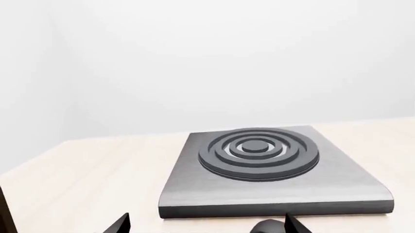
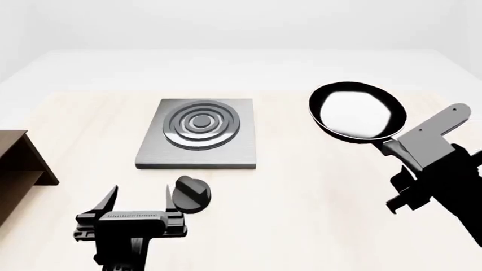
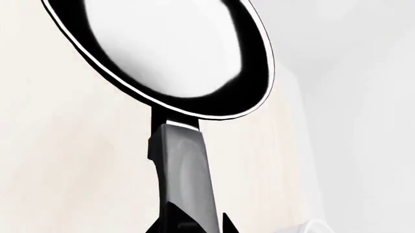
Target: Turn on the stove and put the frying pan on it.
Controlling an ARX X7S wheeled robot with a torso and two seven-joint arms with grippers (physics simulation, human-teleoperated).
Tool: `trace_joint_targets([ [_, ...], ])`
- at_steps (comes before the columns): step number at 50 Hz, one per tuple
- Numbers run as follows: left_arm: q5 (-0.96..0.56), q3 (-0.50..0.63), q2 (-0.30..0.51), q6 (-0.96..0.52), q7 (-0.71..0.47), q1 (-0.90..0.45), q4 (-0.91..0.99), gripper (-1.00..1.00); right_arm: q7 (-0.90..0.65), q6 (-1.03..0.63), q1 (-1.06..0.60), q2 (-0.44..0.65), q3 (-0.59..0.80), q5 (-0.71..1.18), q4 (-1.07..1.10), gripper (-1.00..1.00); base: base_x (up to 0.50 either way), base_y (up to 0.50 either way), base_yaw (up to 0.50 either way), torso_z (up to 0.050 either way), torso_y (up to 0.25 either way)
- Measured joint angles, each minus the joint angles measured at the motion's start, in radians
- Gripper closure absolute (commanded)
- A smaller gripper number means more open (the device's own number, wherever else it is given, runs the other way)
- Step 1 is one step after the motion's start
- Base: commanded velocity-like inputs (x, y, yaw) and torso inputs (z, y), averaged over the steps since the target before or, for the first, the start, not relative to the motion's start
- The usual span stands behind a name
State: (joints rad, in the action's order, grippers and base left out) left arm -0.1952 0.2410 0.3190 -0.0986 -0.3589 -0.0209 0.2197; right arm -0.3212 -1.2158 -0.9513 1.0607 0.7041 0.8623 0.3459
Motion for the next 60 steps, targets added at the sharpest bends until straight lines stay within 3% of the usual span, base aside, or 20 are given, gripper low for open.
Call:
trace_joint_targets([
  [31, -0.007, -0.002, 0.005, 0.016, -0.016, 0.003, -0.014, -1.00, 0.134, 0.110, -0.233, -0.267, 0.167, -0.173, -0.251, 1.00, 0.00, 0.00, 0.00, 0.000, 0.002],
  [60, -0.008, 0.000, 0.015, 0.022, -0.030, 0.008, -0.011, -1.00, 0.223, 0.295, -0.312, -0.526, 0.268, -0.268, -0.493, 1.00, 0.00, 0.00, 0.00, 0.001, 0.002],
])
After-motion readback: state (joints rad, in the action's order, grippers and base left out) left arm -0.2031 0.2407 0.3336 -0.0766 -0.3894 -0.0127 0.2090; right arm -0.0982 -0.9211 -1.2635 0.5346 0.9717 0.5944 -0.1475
